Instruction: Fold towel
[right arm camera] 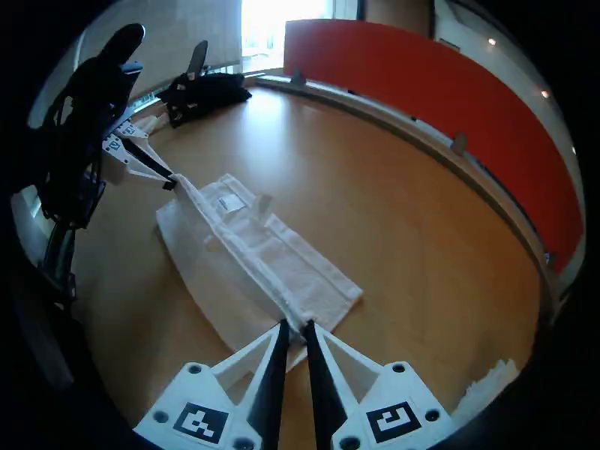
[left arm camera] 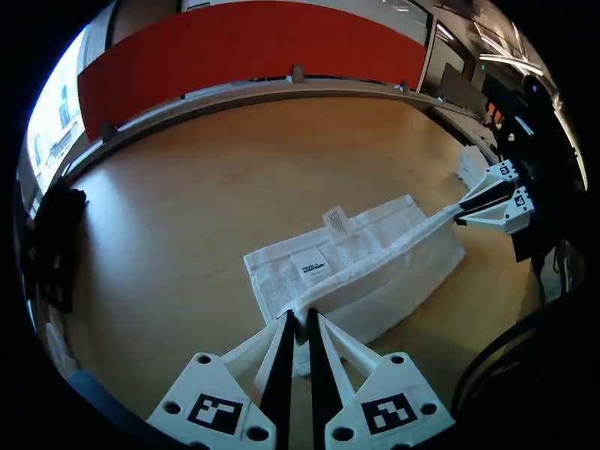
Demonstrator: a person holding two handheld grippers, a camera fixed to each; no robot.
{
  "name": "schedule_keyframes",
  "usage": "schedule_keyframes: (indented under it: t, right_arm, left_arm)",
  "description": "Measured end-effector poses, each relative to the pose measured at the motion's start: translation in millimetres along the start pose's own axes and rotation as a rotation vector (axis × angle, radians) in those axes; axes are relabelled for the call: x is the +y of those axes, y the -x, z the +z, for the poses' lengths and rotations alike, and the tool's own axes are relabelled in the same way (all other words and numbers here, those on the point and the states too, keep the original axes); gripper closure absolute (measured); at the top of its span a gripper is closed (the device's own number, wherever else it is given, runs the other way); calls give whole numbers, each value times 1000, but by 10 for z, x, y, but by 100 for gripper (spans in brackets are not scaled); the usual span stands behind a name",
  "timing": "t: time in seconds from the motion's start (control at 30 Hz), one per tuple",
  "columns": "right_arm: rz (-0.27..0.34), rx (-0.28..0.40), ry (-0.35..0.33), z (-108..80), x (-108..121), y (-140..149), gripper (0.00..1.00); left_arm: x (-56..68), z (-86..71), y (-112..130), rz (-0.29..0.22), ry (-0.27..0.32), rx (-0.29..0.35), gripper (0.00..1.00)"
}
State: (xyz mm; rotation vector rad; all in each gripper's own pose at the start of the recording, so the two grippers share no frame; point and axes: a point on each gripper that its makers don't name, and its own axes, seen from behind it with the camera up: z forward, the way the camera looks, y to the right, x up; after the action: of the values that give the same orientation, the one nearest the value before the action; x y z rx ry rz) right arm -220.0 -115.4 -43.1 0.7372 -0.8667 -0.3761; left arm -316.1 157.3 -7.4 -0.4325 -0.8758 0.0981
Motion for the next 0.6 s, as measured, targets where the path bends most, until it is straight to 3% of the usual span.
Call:
schedule_keyframes:
  t: [0.47, 0.6]
  right_arm:
    - [15, -27, 5, 214, 78, 76, 81]
    - [19, -29, 21, 262, 127, 87, 75]
  left_arm:
    - [-63, 186, 33, 16, -10, -17, 86]
    - [-107, 211, 31, 24, -25, -16, 80]
